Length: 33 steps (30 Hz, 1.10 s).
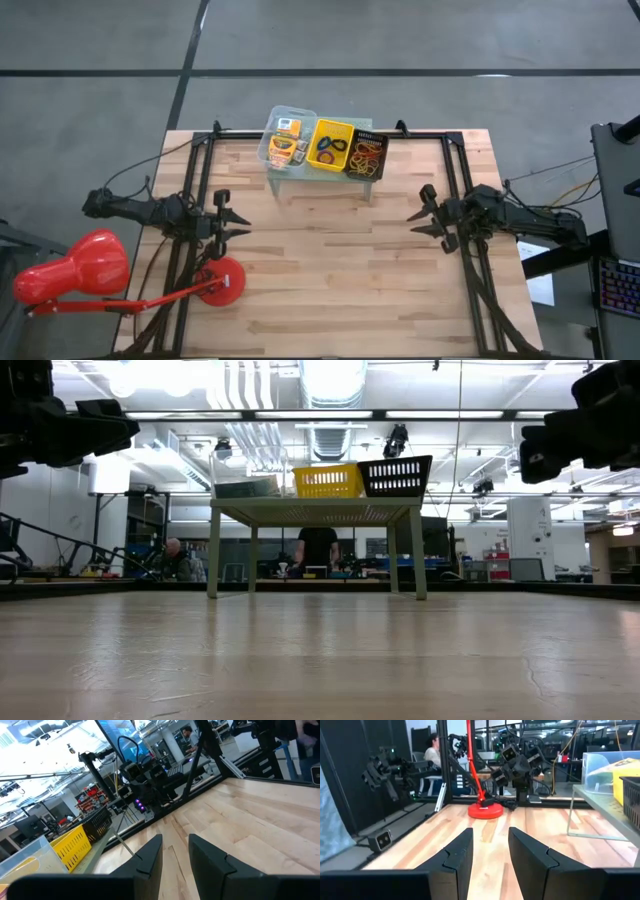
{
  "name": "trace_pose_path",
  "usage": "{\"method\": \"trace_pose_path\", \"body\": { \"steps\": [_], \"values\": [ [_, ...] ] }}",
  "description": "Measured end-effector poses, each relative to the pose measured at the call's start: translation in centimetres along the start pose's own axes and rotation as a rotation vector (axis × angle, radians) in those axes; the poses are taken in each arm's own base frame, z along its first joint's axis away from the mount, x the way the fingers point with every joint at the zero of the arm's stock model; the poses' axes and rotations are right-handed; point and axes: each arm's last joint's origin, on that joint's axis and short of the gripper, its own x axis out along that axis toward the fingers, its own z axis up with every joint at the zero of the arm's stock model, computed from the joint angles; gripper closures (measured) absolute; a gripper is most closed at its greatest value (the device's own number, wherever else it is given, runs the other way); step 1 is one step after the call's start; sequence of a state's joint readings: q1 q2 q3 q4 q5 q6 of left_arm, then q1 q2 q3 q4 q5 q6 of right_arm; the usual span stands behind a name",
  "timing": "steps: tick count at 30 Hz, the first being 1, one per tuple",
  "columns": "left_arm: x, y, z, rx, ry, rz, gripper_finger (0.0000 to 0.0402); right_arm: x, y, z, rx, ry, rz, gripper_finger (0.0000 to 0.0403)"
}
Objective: Pick & Place Office Desk Supplies
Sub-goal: Return to Home Position
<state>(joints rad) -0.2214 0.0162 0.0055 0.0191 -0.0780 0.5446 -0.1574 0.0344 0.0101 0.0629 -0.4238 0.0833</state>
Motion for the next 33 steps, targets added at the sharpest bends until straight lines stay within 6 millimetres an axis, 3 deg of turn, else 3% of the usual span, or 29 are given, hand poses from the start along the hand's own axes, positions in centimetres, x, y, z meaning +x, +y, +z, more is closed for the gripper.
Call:
{"method": "trace_pose_path", "body": {
  "steps": [14,33],
  "values": [
    [0.0,0.0,0.0,0.0,0.0,0.0,0.0304,0.04,-0.03,-0.05,-0.214,0.006,-0.002,0.0282],
    [0.0,0.0,0.0,0.0,0.0,0.0,0.0304,0.04,-0.03,-0.06,-0.214,0.006,-0.002,0.0282]
  ]
}}
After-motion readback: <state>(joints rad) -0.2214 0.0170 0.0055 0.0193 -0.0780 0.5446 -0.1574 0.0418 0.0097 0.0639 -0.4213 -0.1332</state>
